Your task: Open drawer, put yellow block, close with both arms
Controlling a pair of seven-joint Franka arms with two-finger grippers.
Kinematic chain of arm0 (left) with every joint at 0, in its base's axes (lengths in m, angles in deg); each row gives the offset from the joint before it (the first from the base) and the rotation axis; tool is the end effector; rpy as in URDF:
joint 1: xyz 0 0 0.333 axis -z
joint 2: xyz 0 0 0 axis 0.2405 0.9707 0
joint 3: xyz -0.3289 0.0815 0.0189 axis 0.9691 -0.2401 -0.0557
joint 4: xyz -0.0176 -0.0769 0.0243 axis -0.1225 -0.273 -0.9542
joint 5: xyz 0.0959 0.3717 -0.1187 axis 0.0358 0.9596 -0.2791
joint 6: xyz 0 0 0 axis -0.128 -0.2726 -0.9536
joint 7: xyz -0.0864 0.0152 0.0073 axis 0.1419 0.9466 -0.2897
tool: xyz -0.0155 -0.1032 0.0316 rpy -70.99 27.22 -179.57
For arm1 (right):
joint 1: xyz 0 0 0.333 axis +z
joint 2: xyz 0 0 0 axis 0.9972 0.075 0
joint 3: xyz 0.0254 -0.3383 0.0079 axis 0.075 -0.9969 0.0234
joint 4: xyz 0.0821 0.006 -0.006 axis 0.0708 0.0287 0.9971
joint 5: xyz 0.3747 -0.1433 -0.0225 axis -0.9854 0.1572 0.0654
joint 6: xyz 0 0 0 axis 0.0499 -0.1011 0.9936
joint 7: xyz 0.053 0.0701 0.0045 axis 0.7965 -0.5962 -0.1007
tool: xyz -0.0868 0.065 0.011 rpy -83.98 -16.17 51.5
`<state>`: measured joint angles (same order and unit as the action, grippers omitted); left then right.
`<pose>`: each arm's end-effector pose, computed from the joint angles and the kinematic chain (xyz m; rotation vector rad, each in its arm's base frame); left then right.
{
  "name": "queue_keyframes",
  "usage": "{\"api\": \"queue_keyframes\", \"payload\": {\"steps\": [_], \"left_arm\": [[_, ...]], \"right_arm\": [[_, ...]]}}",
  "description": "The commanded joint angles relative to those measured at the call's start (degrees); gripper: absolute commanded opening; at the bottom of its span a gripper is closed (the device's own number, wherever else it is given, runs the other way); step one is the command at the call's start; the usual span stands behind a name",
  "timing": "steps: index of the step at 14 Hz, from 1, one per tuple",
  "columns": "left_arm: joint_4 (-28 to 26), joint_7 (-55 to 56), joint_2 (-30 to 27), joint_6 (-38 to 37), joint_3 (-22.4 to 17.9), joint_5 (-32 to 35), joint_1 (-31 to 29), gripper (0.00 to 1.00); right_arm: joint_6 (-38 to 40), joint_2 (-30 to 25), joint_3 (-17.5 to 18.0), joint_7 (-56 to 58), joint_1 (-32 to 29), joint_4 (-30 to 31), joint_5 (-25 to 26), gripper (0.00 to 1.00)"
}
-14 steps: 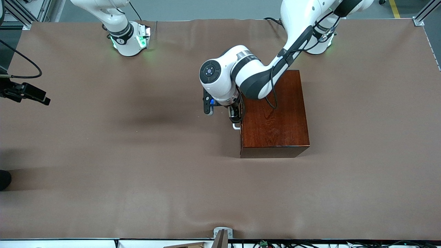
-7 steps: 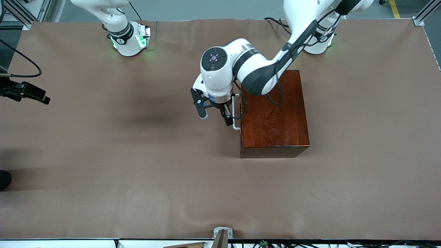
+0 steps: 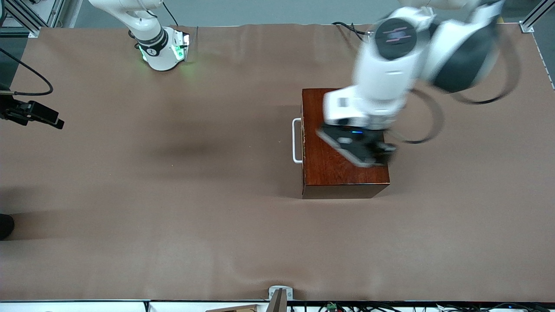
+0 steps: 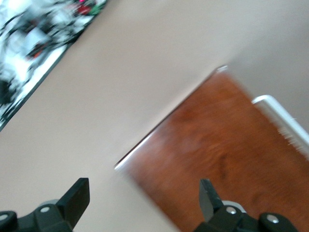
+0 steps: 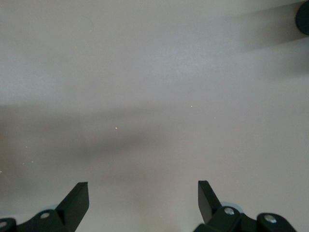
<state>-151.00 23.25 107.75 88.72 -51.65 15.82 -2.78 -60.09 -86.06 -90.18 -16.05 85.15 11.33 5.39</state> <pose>0.6162 -0.2981 0.5956 -2.8031 1.0730 -0.1413 0.5728 -0.0438 0.6330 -3.0987 0.2057 0.0765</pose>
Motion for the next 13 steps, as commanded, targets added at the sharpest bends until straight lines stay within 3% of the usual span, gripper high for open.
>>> {"api": "queue_keyframes", "payload": {"steps": [1,6,8,11,13], "left_arm": [[-2.3,-0.2,-4.3,-3.2,0.4,-0.8,-5.1,1.00],[-2.9,-0.4,-9.6,-12.5,-0.7,-0.8,-10.9,1.00],[-3.7,0.8,-11.5,-12.8,-5.6,-3.9,-10.4,1.00],[-6.6,6.8,-14.3,-12.4,-20.8,-15.7,-5.1,1.00],[-7.9,15.2,-15.1,-12.3,-22.4,-16.4,-4.2,1.00]], "right_arm": [[0.7,-0.8,0.0,0.1,0.1,0.0,-0.7,1.00],[0.7,-0.7,0.0,0.1,0.1,-0.1,-0.7,1.00],[0.7,-0.7,0.0,0.1,0.1,-0.1,-0.7,1.00],[0.7,-0.7,0.0,0.1,0.1,-0.1,-0.7,1.00],[0.7,-0.5,0.0,0.1,0.4,-0.1,-0.7,1.00]]}}
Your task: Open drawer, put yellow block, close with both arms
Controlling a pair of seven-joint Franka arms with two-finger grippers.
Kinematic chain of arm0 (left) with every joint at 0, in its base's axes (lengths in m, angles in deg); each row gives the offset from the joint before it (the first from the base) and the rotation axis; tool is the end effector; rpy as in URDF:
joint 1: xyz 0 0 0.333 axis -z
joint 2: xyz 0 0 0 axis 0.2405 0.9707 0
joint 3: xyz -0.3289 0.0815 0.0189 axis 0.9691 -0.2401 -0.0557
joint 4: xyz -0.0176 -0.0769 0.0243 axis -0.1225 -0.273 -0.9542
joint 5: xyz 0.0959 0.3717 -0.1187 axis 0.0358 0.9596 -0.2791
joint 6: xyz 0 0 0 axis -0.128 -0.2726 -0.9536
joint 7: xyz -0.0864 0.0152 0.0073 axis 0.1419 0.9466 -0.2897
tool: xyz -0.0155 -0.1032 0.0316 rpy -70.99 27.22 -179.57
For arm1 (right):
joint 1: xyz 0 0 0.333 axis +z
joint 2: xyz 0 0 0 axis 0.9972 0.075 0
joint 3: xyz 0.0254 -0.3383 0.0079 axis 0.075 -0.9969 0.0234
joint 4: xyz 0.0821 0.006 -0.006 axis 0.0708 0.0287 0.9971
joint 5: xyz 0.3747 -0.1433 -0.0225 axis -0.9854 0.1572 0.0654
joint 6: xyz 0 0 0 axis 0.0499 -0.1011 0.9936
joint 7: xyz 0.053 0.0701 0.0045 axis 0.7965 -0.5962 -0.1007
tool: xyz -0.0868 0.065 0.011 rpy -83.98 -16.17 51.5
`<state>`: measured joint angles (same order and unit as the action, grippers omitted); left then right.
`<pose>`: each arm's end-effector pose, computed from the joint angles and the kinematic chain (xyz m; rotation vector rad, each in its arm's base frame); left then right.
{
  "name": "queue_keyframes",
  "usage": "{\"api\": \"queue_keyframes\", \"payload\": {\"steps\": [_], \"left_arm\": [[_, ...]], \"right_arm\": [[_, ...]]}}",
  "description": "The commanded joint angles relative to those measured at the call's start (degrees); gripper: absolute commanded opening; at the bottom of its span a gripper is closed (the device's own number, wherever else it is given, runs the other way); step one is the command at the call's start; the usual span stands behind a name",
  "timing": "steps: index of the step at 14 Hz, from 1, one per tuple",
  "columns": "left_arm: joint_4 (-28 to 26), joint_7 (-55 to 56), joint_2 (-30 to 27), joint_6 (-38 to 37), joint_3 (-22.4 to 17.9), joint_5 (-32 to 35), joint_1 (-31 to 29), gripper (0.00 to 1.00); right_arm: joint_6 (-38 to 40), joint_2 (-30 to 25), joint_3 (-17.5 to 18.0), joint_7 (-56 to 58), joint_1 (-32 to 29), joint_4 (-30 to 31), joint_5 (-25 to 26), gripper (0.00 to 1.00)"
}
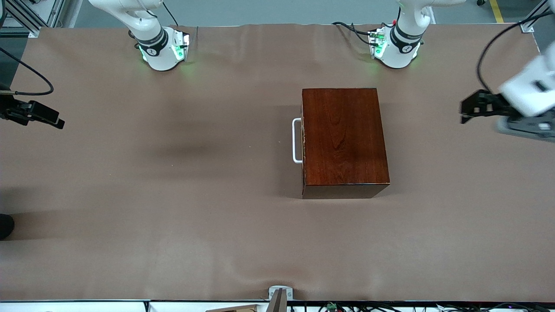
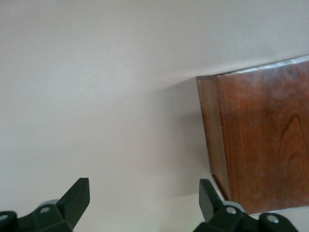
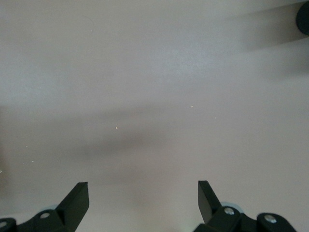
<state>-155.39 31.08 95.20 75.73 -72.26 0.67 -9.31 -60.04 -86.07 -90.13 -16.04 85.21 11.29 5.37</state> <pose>0.5954 -0.0516 0.6663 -3.1178 0.2045 0.0614 0.5728 -0.0427 0.6333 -3.0986 0.2024 0.0765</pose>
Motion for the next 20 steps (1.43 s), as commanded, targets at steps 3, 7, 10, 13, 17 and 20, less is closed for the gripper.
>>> {"api": "queue_keyframes", "payload": {"steps": [3,7,10,13,17,20], "left_arm": [[-5.2,8.8,-3.5,2.4,-2.2,-1.3,2.5,1.00],[-18.5,8.1,-12.7,11.7,-2.2,-1.3,2.5,1.00],[-18.2,-1.8,-12.5,11.6,-4.7,-1.4,2.5,1.00],[-17.8,2.6,-12.5,11.6,-4.8,-1.5,2.9,1.00],[-17.8,3.6,-12.3,11.7,-4.7,-1.5,3.2,1.00],[-17.3,3.4,-11.4,11.7,-4.7,-1.5,3.0,1.00]], "right_arm": [[0.5,-0.5,0.0,0.1,0.4,-0.1,-0.6,1.00],[0.4,-0.5,-0.1,0.0,0.3,-0.1,-0.6,1.00],[0.4,-0.5,-0.1,0.0,0.3,-0.1,-0.6,1.00],[0.4,-0.5,-0.1,0.0,0.3,-0.1,-0.6,1.00],[0.5,-0.5,-0.1,0.0,0.3,-0.2,-0.6,1.00],[0.5,-0.5,-0.1,0.0,0.3,-0.2,-0.6,1.00]]}}
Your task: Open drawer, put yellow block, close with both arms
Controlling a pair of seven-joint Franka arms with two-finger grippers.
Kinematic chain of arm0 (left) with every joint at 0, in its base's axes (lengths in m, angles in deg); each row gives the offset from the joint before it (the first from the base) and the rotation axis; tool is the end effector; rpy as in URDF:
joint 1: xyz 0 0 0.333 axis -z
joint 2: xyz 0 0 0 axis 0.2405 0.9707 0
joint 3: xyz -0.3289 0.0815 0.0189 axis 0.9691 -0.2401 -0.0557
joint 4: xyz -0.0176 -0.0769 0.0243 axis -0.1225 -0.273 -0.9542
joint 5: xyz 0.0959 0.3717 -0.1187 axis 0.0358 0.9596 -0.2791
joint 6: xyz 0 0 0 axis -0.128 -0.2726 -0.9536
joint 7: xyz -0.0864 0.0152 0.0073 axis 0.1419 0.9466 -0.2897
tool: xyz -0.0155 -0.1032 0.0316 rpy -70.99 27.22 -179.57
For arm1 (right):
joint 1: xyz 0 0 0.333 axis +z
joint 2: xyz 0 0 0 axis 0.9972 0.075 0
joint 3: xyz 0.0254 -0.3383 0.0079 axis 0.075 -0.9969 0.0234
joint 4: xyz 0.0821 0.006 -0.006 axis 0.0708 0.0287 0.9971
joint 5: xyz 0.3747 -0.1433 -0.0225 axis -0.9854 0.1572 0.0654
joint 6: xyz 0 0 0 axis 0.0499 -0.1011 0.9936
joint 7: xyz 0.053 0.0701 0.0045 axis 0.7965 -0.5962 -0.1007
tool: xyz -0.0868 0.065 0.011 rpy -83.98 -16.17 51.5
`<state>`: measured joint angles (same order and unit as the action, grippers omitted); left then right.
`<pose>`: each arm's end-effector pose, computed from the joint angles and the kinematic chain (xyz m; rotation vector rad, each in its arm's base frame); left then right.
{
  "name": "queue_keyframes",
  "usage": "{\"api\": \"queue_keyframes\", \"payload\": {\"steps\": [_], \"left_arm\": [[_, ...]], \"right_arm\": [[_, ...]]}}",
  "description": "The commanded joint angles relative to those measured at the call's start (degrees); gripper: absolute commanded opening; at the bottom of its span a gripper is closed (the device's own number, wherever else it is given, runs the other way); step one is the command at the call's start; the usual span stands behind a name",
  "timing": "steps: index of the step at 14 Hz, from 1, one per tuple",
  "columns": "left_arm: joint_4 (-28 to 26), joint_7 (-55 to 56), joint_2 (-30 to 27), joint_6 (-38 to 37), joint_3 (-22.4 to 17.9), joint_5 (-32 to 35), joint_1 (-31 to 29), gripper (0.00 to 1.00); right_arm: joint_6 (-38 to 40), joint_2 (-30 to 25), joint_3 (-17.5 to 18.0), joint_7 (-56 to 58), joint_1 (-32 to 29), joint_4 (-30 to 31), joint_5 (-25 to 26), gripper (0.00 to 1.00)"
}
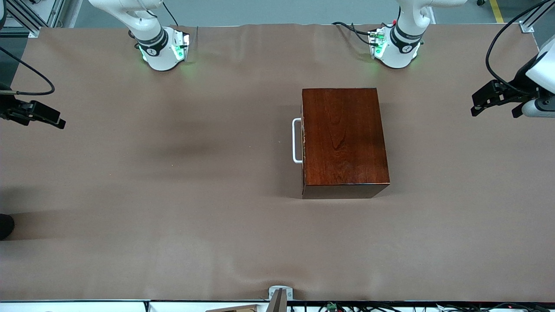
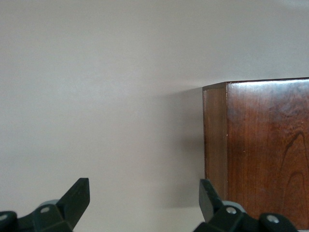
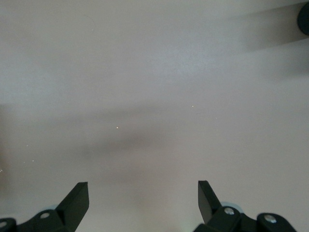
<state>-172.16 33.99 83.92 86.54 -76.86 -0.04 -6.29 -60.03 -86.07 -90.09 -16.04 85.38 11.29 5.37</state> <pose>0.5508 -0.0334 0.6567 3.1388 -0.0862 0.0833 0.5729 -0.0406 0.6333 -3.0990 0.1967 0.0769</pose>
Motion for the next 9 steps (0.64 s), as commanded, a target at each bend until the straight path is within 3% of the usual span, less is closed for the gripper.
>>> {"api": "queue_keyframes", "payload": {"steps": [1,9], "left_arm": [[-0.2,0.5,0.2,0.9,-0.1,-0.8,0.0,1.00],[0.2,0.7,0.7,-1.0,-0.1,-0.8,0.2,1.00]], "right_arm": [[0.5,-0.5,-0.1,0.0,0.1,-0.1,-0.6,1.00],[0.5,-0.5,-0.1,0.0,0.1,-0.1,-0.6,1.00]]}}
